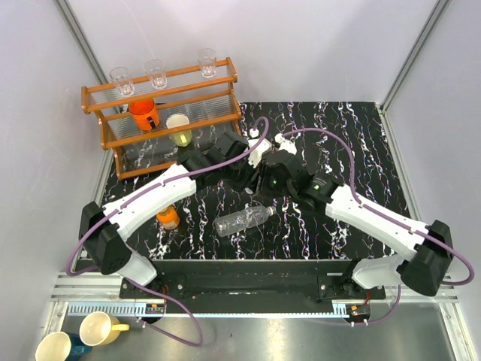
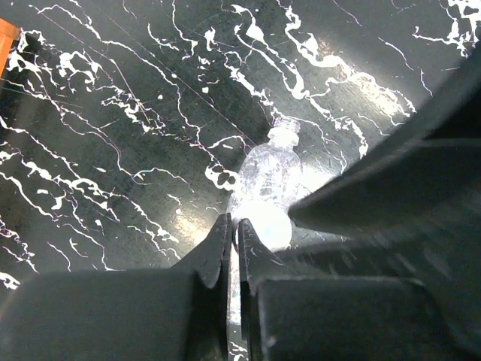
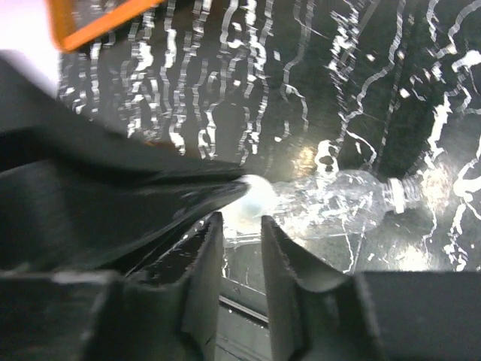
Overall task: Screw on the bottle caps
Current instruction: Pick up the bottle cap from the center of the board.
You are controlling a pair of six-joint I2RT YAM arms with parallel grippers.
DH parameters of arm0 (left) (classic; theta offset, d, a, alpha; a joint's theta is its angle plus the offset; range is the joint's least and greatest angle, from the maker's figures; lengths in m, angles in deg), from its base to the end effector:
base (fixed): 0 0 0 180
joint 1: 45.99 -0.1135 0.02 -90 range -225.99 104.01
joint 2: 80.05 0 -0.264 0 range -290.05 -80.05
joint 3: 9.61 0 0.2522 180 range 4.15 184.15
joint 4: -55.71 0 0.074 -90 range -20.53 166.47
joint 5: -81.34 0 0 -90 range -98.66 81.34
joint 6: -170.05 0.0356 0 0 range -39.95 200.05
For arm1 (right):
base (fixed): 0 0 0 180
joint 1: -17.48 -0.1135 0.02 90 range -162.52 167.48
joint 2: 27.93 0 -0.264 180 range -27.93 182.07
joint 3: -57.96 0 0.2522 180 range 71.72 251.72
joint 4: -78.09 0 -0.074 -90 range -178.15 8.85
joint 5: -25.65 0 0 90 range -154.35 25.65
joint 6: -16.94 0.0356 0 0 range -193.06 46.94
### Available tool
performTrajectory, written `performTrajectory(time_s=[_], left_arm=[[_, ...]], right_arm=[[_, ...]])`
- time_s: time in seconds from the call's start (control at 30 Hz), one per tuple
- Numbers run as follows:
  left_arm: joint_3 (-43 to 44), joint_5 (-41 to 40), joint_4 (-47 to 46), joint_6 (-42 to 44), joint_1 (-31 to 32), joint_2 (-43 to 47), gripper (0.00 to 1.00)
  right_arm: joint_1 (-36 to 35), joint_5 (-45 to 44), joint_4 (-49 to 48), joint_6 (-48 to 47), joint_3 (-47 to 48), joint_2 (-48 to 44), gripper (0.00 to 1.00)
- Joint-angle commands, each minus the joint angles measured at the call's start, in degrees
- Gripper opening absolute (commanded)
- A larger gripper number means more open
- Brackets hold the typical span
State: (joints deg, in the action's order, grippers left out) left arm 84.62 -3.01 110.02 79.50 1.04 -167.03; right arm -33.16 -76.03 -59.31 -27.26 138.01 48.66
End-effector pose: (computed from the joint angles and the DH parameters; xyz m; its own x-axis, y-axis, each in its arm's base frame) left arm 0.2229 -0.2445 0.3289 -0.5064 0.5296 -0.6805 0.7690 0.6343 -0.0786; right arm 0.1926 0.2235 0.3168 -0.7505 0.1920 -0.6323 -0.1715 0.8675 0.4670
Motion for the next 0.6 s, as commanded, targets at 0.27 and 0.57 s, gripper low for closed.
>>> performTrajectory(time_s=[0.27, 0.57], left_arm=[[4.08, 34.3, -0.13, -5.41, -12.56, 2.6, 0.0], [12.61, 71.5, -2.49, -15.25, -18.9, 1.73, 0.0]], right_arm=[[-1.49, 9.38, -20.64, -26.62, -10.86, -26.82, 1.0], [-3.15, 14.07, -26.47, -54.13, -17.59, -37.05, 1.0]])
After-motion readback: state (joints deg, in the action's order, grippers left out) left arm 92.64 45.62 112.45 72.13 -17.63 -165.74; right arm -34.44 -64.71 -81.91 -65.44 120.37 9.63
